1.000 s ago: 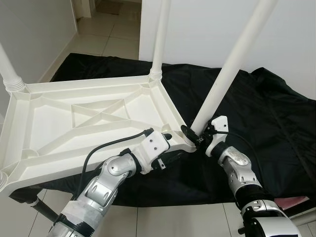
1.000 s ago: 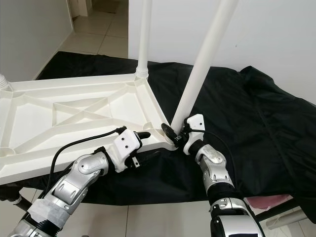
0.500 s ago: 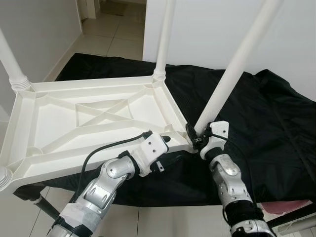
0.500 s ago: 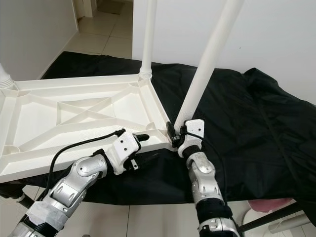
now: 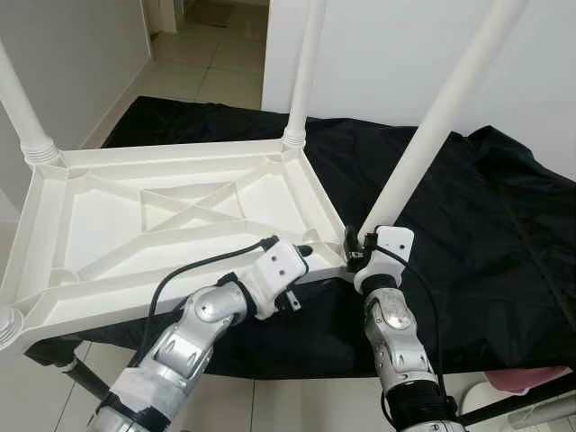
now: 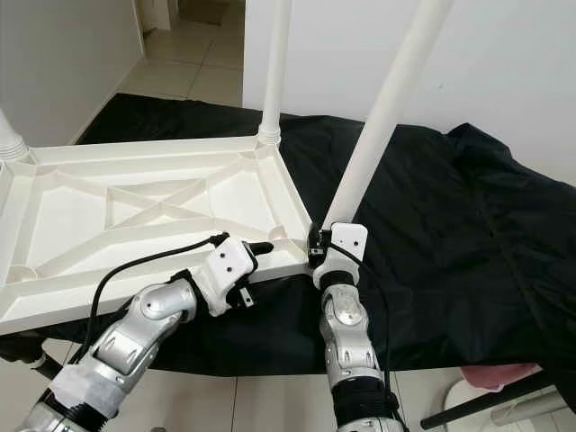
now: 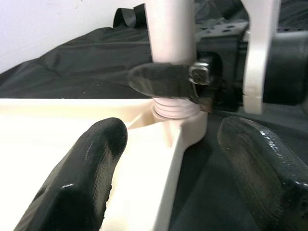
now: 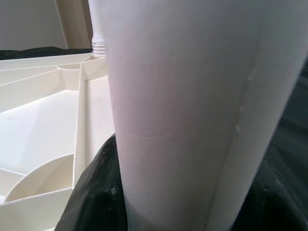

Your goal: Building children table

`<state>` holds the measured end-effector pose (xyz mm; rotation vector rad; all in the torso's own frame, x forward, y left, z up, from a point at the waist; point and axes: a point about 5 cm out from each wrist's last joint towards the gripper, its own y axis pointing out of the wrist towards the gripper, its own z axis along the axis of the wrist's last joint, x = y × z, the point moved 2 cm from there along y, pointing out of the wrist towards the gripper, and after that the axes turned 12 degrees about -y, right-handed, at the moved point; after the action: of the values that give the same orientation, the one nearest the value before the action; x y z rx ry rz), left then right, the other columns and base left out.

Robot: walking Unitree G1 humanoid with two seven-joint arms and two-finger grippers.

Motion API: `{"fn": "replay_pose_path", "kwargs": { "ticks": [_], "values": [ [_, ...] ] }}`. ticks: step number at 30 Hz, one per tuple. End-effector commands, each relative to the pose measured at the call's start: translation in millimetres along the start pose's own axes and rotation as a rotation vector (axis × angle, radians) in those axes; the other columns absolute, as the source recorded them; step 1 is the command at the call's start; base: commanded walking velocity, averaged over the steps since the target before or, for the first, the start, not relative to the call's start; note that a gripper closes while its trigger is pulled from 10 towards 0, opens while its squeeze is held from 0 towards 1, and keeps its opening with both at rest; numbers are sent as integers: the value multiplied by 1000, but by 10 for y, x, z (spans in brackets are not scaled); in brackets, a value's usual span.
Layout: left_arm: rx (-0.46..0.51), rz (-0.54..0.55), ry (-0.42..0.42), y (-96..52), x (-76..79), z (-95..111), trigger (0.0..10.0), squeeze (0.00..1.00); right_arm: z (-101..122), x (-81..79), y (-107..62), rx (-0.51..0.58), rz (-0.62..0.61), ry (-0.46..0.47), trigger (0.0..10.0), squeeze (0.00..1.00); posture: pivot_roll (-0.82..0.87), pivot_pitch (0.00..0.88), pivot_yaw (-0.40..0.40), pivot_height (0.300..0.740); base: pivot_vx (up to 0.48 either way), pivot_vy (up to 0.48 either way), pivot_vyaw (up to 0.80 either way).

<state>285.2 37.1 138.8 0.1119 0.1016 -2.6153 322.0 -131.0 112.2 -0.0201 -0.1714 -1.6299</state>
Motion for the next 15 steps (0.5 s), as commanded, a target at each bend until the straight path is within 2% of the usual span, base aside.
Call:
{"fn": "replay_pose_path", "kwargs": {
  "ticks": [1,2,3,4,8,10,11,15],
  "values": [
    [-5,-47,-4,18,35,-11,10000,0,-120,45,-54,-53,0,-26,10000,0,7,0,-77,740,0,0,0],
    [-4,-48,-3,21,35,-7,10000,0,-110,44,-53,-48,6,-24,10000,0,7,0,-77,740,0,0,0],
    [-2,-50,-1,22,37,-1,10000,0,-98,46,-52,-43,11,-27,10000,349,4,0,-75,740,0,0,0],
    [-1,-52,1,24,39,4,10000,0,-79,47,-49,-30,21,-22,10000,1000,4,0,-75,740,0,0,0],
    [2,-55,5,28,44,14,10000,0,-39,62,-49,-13,25,-23,10000,1000,2,0,-72,740,0,0,0],
    [6,-56,6,33,45,31,10000,0,-4,118,-46,6,29,-22,10000,1000,-1,0,-72,740,0,0,0],
    [8,-56,7,32,44,38,10000,0,10,205,-49,29,50,-29,10000,1000,0,0,-74,740,0,0,0],
    [9,-55,8,28,44,41,10000,0,21,253,-68,50,105,-28,10000,1000,0,0,-74,740,0,0,0]
  ]
}}
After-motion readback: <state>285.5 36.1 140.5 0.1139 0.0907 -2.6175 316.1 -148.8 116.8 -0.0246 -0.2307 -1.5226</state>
